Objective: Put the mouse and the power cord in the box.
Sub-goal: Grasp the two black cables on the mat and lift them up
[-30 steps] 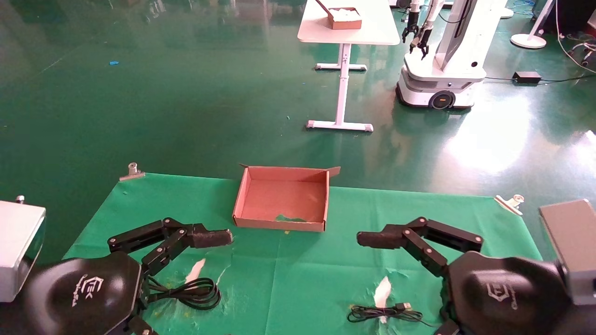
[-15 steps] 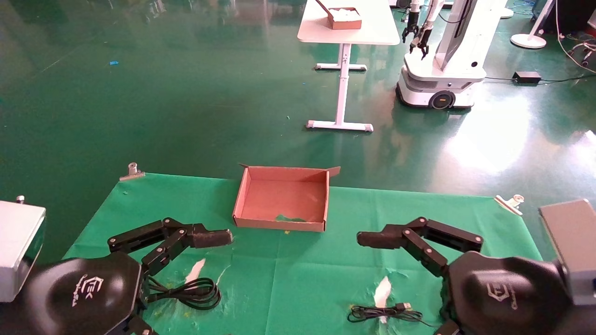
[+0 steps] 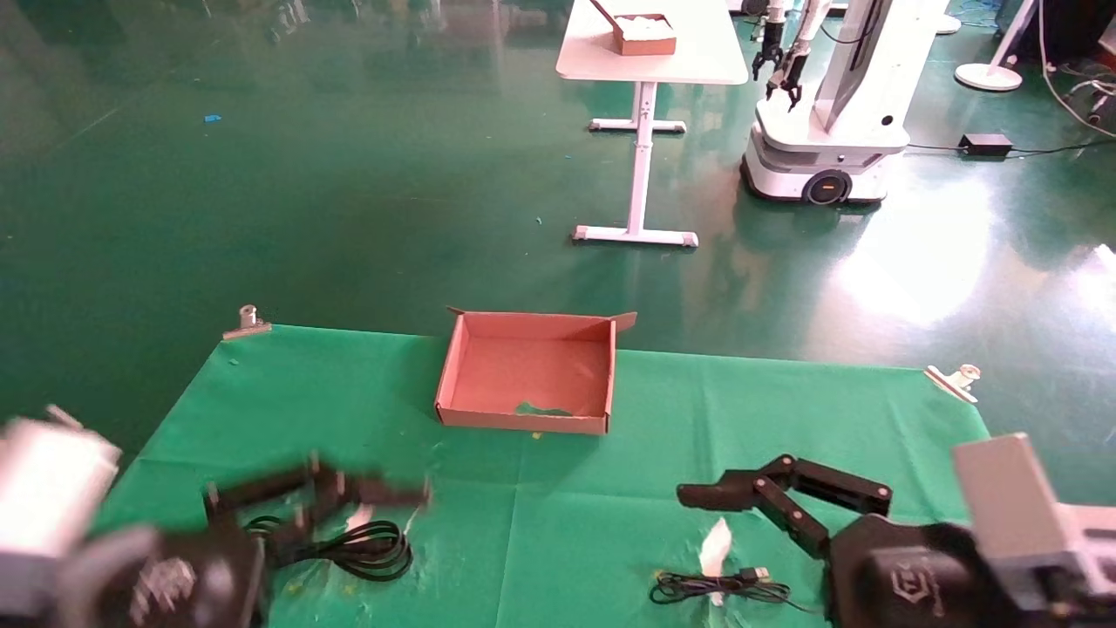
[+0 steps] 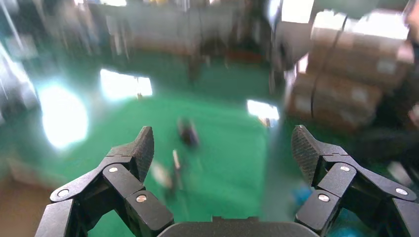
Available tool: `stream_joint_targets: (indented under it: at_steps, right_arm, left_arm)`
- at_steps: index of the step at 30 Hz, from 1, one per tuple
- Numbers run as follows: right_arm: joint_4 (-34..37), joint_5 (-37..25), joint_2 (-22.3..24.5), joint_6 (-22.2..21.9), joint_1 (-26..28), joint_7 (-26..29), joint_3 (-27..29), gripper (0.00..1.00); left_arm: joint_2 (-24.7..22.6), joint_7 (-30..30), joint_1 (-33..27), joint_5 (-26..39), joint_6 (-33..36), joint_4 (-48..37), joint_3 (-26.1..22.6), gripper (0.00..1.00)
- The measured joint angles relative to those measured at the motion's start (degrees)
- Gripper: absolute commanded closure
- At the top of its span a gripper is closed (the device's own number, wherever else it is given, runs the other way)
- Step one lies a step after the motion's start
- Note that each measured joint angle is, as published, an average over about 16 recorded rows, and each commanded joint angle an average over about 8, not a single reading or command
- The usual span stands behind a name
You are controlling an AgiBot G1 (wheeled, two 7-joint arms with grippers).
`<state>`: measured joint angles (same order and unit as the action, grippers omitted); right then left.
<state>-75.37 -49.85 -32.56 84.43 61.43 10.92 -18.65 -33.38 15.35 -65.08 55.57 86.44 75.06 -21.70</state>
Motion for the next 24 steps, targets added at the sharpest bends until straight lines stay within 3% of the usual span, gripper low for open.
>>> stream_joint_targets:
  at_steps: [10,24]
  right_arm:
    - [-1.12,-12.53,1.14,-1.48,2.77,3.38,-3.98,0.0]
    - [-0.39,-16.31,0.08,-2.6,3.83,5.59,-4.85,0.0]
  left_arm:
    - [-2.58,10.2,-10.62,26.88,1.58,1.32,-10.8,0.0]
    - [-7.51,14.89,-16.25,42.59,0.98,0.39,-16.78,0.0]
